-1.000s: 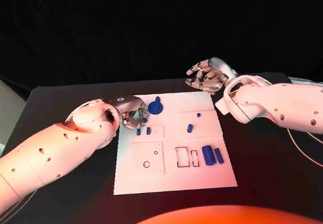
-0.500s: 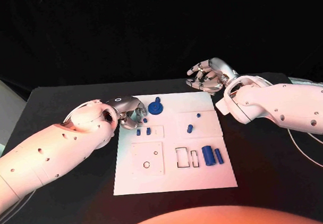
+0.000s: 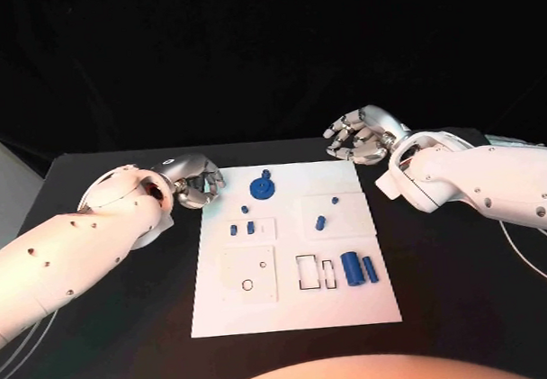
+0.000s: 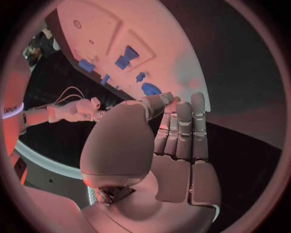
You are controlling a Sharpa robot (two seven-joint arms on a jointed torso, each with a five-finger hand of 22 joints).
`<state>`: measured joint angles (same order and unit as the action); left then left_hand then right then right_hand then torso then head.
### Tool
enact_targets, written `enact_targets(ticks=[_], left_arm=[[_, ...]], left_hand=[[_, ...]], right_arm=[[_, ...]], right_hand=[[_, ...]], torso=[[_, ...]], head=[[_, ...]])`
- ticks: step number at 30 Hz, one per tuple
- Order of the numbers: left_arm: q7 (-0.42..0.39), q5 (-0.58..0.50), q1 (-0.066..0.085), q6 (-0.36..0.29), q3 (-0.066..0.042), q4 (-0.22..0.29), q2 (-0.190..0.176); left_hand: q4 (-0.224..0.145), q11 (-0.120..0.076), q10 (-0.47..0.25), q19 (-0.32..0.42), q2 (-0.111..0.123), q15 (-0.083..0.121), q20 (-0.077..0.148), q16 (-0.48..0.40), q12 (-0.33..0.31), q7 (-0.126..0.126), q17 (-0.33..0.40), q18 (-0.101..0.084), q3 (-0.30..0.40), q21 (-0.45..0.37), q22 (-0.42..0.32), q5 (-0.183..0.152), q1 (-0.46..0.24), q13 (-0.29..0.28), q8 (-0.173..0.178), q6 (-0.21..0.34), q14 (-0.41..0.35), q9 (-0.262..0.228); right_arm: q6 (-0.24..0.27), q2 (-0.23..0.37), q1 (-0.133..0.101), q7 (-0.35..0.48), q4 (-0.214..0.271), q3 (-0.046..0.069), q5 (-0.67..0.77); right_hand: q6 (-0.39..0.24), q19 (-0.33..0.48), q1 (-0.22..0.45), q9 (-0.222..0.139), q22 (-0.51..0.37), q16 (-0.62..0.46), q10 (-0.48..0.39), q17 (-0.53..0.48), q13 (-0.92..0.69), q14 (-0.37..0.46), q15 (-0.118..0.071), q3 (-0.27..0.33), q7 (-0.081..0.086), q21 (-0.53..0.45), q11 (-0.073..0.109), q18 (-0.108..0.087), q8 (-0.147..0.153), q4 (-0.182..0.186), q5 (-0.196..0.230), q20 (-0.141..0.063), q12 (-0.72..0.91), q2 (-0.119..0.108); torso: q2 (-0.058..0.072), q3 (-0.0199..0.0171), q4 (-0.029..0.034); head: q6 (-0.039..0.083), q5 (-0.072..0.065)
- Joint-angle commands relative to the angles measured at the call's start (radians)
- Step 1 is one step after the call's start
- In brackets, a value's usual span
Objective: Assemble the parts on the task board
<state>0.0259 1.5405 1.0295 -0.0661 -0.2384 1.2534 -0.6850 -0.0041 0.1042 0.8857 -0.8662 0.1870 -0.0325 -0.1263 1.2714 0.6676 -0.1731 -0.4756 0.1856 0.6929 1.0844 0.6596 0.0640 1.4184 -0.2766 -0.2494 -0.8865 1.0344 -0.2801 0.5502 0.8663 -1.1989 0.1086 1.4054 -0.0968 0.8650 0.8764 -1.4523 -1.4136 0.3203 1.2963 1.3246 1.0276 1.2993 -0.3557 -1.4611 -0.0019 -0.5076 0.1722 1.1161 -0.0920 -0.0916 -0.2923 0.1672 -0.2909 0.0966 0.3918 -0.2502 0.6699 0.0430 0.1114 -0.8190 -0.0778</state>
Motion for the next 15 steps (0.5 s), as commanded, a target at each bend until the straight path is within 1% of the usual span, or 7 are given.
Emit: enact_targets(ticks=[1,5,8,9,10,13,15], left_arm=[[-0.076,-0.343,-0.001,-0.079,-0.007,0.004,-0.021],[-0.155,-0.643,-0.014,-0.1,-0.016,0.023,-0.072],[-0.228,-0.867,-0.029,-0.093,-0.02,0.041,-0.105],[-0.254,-0.942,-0.035,-0.091,-0.021,0.05,-0.116],[-0.279,-1.005,-0.042,-0.087,-0.022,0.06,-0.126],[-0.334,-1.123,-0.062,-0.072,-0.026,0.093,-0.153],[-0.352,-1.16,-0.071,-0.063,-0.032,0.109,-0.163]], left_hand=[[-0.004,0.009,-0.011,0.027,-0.002,-0.007,-0.007,-0.067,0.012,-0.011,0.046,-0.001,0.0,-0.022,-0.01,0.001,-0.001,0.003,-0.008,0.009,-0.031,0.002],[-0.001,0.015,-0.016,0.048,-0.008,-0.013,-0.014,-0.134,0.017,-0.018,0.072,-0.001,-0.005,-0.053,-0.029,0.001,-0.009,0.013,-0.018,0.009,-0.044,0.003],[0.016,0.029,-0.052,0.078,-0.01,-0.027,-0.027,-0.209,-0.023,-0.027,0.102,-0.003,-0.01,-0.101,-0.057,0.0,-0.029,0.048,-0.026,0.014,-0.074,0.004],[0.063,0.03,-0.063,0.085,-0.008,-0.037,-0.041,-0.225,-0.038,-0.024,0.107,-0.004,-0.044,-0.143,-0.084,-0.003,-0.082,0.063,-0.03,0.022,-0.073,0.004],[0.134,0.034,-0.102,0.071,0.005,-0.049,-0.058,-0.239,-0.065,-0.024,0.109,-0.001,-0.111,-0.216,-0.136,0.002,-0.153,0.084,-0.033,0.04,-0.076,0.003],[0.152,0.041,-0.115,0.022,0.003,-0.05,-0.057,-0.256,-0.079,-0.03,0.11,0.0,-0.154,-0.285,-0.193,-0.002,-0.126,0.107,-0.045,0.052,-0.08,0.001],[0.177,0.042,-0.103,0.0,0.002,-0.051,-0.059,-0.291,-0.084,-0.025,0.117,-0.001,-0.194,-0.356,-0.244,0.0,-0.112,0.127,-0.06,0.051,-0.099,0.0]], right_arm=[[-0.133,0.018,0.001,0.054,0.003,-0.002,0.159],[-0.171,0.045,0.001,0.035,0.019,-0.005,0.325],[-0.188,0.059,0.005,0.009,0.035,-0.006,0.444],[-0.196,0.063,0.008,-0.001,0.041,-0.007,0.489],[-0.204,0.066,0.011,-0.012,0.047,-0.007,0.533],[-0.221,0.071,0.02,-0.047,0.06,-0.008,0.641],[-0.225,0.07,0.025,-0.067,0.064,-0.008,0.685]], right_hand=[[0.016,-0.01,-0.011,0.001,0.014,0.007,0.015,0.008,0.032,-0.041,0.005,-0.013,-0.001,0.018,0.0,0.01,-0.002,-0.012,0.012,0.0,-0.038,-0.005],[0.028,-0.012,-0.011,-0.001,0.027,0.012,0.027,0.013,0.069,-0.042,0.005,-0.022,-0.006,0.034,0.001,0.013,0.004,-0.028,0.018,0.001,-0.08,-0.015],[0.029,-0.012,-0.007,-0.003,0.03,0.013,0.029,0.014,0.086,-0.042,0.006,-0.024,-0.006,0.035,0.0,0.013,0.01,-0.034,0.021,0.001,-0.099,-0.023],[0.028,-0.011,-0.004,-0.004,0.03,0.013,0.03,0.014,0.09,-0.042,0.006,-0.024,-0.007,0.036,0.0,0.013,0.013,-0.034,0.023,0.001,-0.105,-0.025],[0.028,-0.011,0.002,-0.005,0.03,0.012,0.028,0.013,0.097,-0.042,0.007,-0.022,-0.007,0.035,-0.001,0.013,0.016,-0.033,0.026,0.002,-0.113,-0.03],[0.029,-0.008,0.019,-0.006,0.028,0.008,0.026,0.009,0.107,-0.041,0.008,-0.013,-0.009,0.029,-0.002,0.012,0.019,-0.028,0.03,0.003,-0.126,-0.037],[0.032,-0.006,0.038,-0.007,0.027,0.004,0.027,0.005,0.118,-0.039,0.008,0.009,-0.015,0.026,0.001,0.011,0.023,-0.025,0.034,0.003,-0.137,-0.042]], torso=[[0.0,0.0001,-0.0015],[0.0,-0.0012,-0.0028],[-0.001,-0.0018,-0.0017],[-0.002,-0.0022,-0.0014],[-0.002,-0.0013,-0.0004],[-0.001,0.0004,0.0008],[0.0,0.0008,0.0002]], head=[[0.009,-0.009],[0.015,-0.027],[0.019,-0.035],[0.021,-0.039],[0.025,-0.044],[0.033,-0.056],[0.035,-0.057]])
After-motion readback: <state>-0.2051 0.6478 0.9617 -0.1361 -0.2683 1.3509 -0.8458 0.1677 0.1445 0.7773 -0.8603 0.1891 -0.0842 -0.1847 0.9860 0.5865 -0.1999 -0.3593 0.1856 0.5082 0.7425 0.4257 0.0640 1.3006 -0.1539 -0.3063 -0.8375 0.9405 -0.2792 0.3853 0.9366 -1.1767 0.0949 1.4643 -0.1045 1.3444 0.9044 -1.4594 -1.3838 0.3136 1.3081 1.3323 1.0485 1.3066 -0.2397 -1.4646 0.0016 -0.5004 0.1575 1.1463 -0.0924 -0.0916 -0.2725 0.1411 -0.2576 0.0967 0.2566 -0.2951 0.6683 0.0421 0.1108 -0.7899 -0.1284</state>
